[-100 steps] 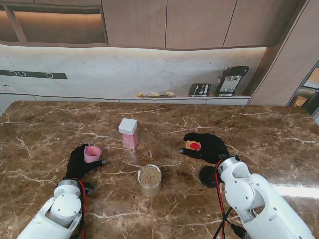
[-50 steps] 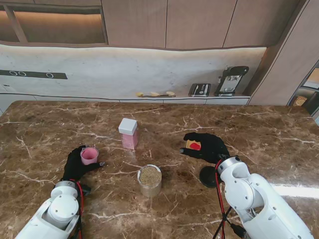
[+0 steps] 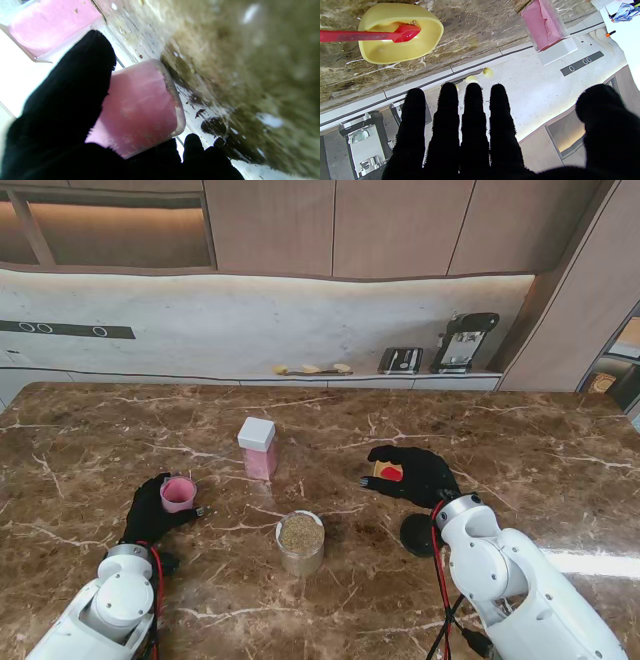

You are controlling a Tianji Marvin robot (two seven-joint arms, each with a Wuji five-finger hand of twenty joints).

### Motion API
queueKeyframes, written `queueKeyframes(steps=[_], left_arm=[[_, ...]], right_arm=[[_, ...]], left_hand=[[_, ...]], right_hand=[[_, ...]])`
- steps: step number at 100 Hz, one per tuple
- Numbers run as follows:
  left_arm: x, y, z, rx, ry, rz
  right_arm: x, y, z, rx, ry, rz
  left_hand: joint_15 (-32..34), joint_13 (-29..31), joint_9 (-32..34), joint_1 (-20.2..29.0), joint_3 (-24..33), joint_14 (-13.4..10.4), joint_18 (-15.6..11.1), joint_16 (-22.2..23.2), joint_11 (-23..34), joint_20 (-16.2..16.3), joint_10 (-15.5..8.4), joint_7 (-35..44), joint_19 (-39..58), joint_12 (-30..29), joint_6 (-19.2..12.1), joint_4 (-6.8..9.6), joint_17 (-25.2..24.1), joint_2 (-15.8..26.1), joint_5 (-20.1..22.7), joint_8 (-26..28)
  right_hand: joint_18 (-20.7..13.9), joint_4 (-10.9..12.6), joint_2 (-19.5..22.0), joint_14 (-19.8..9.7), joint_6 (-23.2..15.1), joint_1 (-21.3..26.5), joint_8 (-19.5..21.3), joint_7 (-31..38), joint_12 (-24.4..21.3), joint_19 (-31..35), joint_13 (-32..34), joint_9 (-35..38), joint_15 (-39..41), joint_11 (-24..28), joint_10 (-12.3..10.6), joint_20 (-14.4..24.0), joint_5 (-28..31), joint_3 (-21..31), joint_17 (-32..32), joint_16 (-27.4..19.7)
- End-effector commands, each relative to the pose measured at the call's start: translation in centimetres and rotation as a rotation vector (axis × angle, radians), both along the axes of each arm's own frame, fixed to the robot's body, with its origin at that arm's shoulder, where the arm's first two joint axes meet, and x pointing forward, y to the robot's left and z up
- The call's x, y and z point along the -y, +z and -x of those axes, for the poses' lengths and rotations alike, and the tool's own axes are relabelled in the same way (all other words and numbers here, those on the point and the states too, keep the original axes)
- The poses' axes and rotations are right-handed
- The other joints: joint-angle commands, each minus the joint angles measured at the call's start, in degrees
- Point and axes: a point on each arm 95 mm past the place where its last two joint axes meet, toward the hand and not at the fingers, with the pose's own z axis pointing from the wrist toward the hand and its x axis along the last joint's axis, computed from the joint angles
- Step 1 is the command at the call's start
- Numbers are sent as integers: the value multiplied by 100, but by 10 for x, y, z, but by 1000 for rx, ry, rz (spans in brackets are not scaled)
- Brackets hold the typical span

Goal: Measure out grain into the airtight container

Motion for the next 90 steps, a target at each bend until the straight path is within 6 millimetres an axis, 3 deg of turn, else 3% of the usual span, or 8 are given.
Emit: queueKeyframes(steps=[1, 24, 58, 90], left_arm=[[-7, -30, 23, -97, 11, -23], [-9, -31, 25, -107, 4, -40], [-11, -33, 27, -112, 12, -59], [-18, -31, 31, -132, -10, -94]], right_arm=[[0, -6, 2, -23, -2, -3], [1, -6, 1, -23, -2, -7], [2, -6, -1, -17, -5, -9], [4, -7, -1, -14, -10, -12]], left_hand=[[-217, -201, -268, 31, 1198, 74, 772, -85, -107, -63, -22, -16, 1, -2, -545, 97, 59, 1136, 335, 111], [-212, -204, -266, 6, 1224, 85, 774, -76, -114, -63, -7, -16, 2, 9, -527, 103, 58, 1126, 339, 138], [-171, -205, -250, -102, 1494, 142, 800, 31, -48, -63, 74, -347, 0, 21, 126, 78, 54, 811, 265, 8], [-185, -213, -267, -176, 1549, 186, 843, 42, -76, -64, 112, -528, -1, 3, 217, 47, 47, 580, 114, -64]], right_hand=[[71, 275, 28, 45, -79, 172, -46, 39, 79, 111, 154, 51, 23, 43, -33, 72, 60, -113, 18, 90], [70, 275, 37, 51, -81, 172, -48, 41, 80, 122, 155, 55, 24, 46, -33, 70, 65, -116, 22, 90], [75, 276, 29, 42, -81, 174, -50, 41, 78, 126, 155, 48, 24, 44, -36, 65, 64, -119, 20, 90], [77, 277, 18, 51, -79, 182, -52, 40, 79, 125, 161, 56, 26, 47, -36, 61, 61, -116, 19, 90]])
